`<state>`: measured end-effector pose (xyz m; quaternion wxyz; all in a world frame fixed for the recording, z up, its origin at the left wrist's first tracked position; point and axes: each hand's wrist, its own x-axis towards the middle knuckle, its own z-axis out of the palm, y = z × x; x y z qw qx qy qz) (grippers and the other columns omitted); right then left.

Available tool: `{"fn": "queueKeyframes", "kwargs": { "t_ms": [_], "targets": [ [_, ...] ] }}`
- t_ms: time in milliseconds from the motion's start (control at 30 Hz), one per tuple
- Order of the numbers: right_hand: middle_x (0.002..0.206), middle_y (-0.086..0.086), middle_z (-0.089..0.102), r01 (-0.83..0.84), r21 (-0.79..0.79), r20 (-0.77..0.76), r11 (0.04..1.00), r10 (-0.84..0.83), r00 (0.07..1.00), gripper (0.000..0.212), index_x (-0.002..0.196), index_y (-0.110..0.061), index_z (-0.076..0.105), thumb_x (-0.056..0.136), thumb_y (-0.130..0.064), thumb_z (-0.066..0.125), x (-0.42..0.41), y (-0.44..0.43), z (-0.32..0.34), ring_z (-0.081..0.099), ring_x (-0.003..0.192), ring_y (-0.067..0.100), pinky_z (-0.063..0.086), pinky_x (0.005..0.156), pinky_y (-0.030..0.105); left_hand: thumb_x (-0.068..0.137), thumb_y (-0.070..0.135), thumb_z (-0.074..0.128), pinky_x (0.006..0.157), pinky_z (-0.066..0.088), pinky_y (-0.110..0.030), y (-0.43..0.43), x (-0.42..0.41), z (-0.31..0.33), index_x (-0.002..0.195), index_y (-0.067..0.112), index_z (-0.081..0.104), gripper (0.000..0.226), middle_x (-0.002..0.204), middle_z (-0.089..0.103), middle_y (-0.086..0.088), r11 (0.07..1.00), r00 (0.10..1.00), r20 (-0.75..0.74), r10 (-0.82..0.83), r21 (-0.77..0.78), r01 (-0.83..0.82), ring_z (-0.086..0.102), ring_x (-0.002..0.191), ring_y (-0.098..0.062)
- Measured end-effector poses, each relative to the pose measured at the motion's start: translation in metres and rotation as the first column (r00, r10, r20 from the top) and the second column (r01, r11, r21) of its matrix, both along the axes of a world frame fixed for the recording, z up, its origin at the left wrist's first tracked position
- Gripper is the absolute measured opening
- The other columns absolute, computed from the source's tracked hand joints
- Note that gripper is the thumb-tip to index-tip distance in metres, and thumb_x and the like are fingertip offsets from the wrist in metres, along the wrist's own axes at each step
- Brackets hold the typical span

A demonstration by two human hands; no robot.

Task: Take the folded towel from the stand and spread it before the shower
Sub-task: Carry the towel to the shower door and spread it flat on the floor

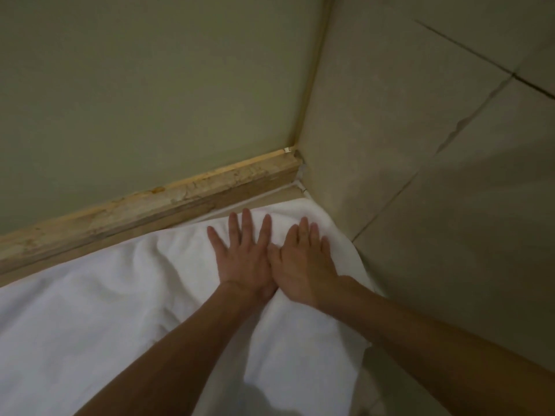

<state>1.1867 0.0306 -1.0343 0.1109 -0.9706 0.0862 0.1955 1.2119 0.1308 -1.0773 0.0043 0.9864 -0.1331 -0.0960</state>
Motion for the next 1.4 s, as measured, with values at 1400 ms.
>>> {"fn": "queueKeyframes", "kwargs": {
  "t_ms": [1400],
  "targets": [
    [0.133, 0.02, 0.044, -0.059, 0.07, 0.271, 0.996, 0.038, 0.962, 0.041, 0.132, -0.008, 0.045, 0.092, -0.02, 0.043, -0.235, -0.034, 0.019, 0.044, 0.118, 0.036, 0.036, 0.098, 0.04, 0.082, 0.073, 0.009, 0.11, -0.017, -0.055, 0.044, -0.235, 0.047, 0.152, 0.015, -0.004, 0.091, 0.158, -0.013, -0.017, 0.847, 0.845, -0.077, -0.529, 0.015, 0.531, -0.011, 0.145, -0.033]
  ]
}}
